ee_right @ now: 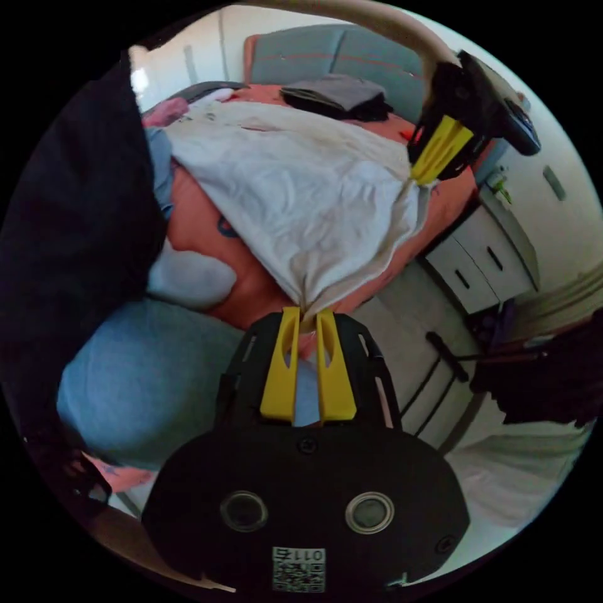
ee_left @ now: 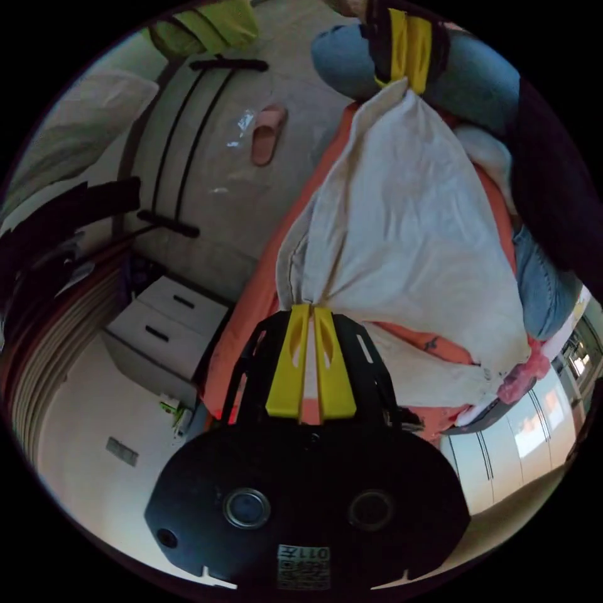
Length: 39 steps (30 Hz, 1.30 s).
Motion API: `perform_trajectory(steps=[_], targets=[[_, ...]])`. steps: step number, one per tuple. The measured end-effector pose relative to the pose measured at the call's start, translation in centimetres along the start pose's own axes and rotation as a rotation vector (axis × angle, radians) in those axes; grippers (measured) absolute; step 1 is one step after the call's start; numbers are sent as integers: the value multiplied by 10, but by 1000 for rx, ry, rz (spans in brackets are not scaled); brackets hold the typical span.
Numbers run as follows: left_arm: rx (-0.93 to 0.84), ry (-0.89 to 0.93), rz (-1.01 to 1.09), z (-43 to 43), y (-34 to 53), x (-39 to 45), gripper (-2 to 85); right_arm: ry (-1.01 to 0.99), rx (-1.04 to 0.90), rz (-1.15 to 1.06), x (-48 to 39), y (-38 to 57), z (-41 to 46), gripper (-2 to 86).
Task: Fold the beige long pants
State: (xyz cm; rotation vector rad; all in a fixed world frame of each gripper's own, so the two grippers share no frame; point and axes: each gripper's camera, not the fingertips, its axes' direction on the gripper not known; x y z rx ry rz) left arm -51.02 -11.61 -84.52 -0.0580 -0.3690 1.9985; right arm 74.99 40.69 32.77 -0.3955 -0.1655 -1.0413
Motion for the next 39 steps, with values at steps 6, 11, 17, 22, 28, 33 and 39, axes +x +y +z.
perform_trajectory(steps=[6,11,17,22,28,33,39], targets=[[-31,23,-183,15,22,12,7,94,-171,-202,2,-17,25,33],[-17,143,-388,62,44,41,35,61,-190,8,12,-11,43,62],[191,106,-795,77,128,133,95,-73,-95,287,10,30,-3,86],[430,204,-1232,138,189,254,88,-23,135,423,-24,-1,-25,46],[1442,376,-1701,229,220,468,58,135,323,494,-6,-78,4,15],[1586,344,-1892,278,200,576,50,22,138,672,103,-63,73,9],[1438,312,-1884,311,197,607,62,-42,242,919,136,12,39,9]])
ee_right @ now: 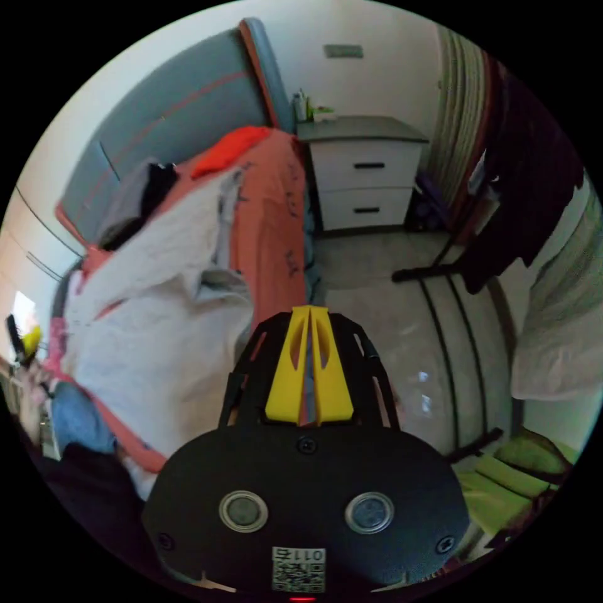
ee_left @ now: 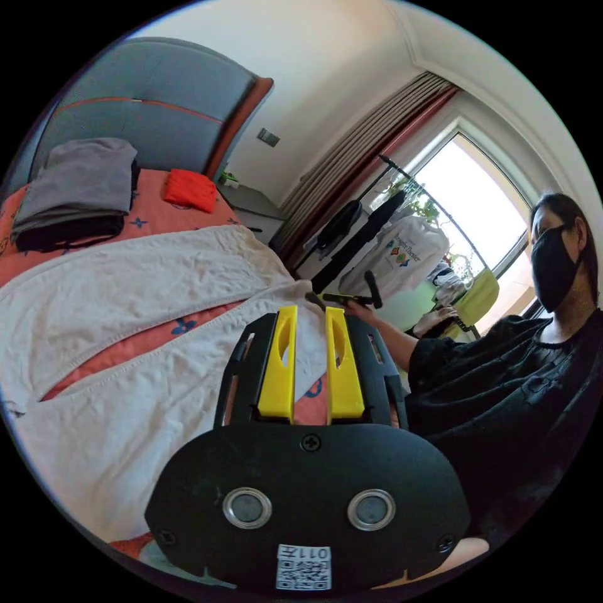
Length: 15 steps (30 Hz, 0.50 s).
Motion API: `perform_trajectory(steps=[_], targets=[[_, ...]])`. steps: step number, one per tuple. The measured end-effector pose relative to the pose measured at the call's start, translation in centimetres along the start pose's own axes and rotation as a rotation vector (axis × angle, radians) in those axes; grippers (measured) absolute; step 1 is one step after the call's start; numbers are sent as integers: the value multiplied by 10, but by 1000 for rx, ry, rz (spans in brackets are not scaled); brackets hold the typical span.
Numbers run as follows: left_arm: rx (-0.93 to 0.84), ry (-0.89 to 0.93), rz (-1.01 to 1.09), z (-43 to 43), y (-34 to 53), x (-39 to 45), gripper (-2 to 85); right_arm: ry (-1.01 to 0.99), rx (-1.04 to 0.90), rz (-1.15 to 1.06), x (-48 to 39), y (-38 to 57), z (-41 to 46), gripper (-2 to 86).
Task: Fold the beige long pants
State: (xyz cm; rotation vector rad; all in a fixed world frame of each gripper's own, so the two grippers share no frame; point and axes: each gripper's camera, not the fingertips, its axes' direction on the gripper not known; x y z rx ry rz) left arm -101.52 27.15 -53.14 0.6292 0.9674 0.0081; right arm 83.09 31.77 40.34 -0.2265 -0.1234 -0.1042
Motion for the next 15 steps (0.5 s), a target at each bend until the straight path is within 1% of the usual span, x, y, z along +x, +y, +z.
perform_trajectory(steps=[2,4,6,7,8,11,12,14,15], targets=[[-31,21,-5,18,7,-12,72,-104,8,-67,-4,11,-22,14],[-63,62,-21,45,14,-23,87,-68,-24,-139,-18,26,-35,27],[-120,95,-38,89,18,-31,111,-50,-55,-267,-38,50,-43,78],[-132,99,-41,100,18,-32,115,-55,-63,-285,-42,56,-44,88],[-157,115,-45,122,18,-32,123,-54,-112,-332,-48,67,-42,108],[-219,125,3,172,13,-25,126,55,-328,-460,-60,89,-20,110],[-248,116,18,191,12,-22,125,64,-405,-501,-64,94,-9,106],[-292,68,14,219,12,-24,122,52,-457,-522,-67,94,6,95],[-318,32,-7,236,14,-30,119,53,-435,-518,-68,90,14,82]])
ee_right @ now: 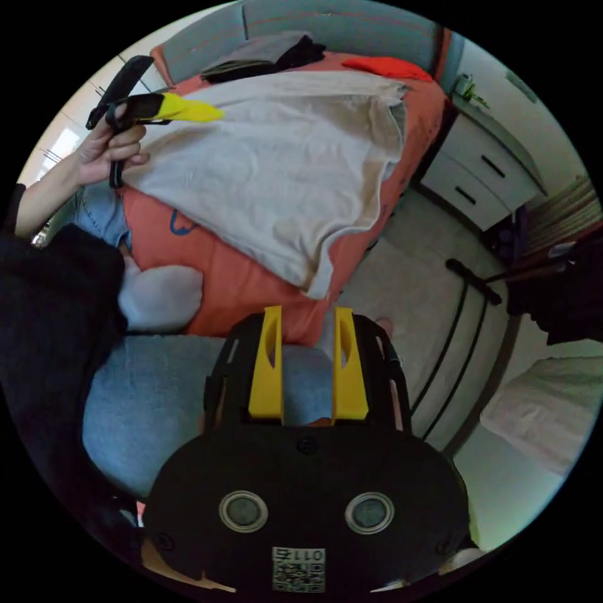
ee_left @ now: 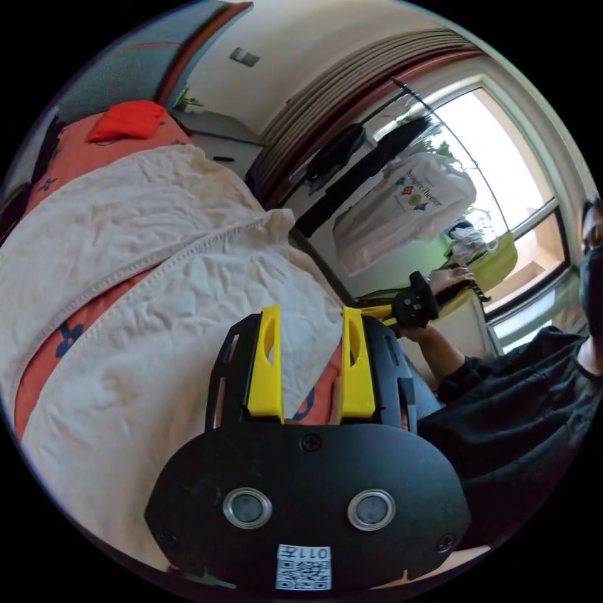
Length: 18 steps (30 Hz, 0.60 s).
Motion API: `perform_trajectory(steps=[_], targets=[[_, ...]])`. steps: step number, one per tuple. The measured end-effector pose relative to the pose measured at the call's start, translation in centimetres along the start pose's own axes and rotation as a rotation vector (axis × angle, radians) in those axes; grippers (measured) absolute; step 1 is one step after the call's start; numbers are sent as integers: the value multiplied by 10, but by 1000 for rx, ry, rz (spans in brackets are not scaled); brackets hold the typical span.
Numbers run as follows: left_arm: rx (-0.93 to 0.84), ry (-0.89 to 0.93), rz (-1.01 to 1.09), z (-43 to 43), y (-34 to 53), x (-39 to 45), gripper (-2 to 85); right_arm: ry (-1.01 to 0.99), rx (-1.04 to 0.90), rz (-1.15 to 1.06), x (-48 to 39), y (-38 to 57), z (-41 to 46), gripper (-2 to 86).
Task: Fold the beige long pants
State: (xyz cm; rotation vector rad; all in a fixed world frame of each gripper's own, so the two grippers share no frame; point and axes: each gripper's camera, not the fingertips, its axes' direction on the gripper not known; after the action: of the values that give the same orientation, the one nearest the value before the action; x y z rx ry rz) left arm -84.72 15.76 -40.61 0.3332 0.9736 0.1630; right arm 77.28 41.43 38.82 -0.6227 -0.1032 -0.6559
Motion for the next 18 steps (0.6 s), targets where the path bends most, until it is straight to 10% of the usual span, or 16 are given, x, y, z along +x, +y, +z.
perform_trajectory(steps=[7,12,14,18], targets=[[-117,-133,-11,54,-11,-14,93,-4,299,-171,16,2,-67,37],[-149,-142,21,86,-19,-11,85,221,-6,-545,-7,-9,-57,19],[-152,-166,44,100,-21,-9,86,417,-208,-436,26,-9,-20,15],[-145,-88,30,115,-39,4,109,163,-23,-124,89,20,-42,18]])
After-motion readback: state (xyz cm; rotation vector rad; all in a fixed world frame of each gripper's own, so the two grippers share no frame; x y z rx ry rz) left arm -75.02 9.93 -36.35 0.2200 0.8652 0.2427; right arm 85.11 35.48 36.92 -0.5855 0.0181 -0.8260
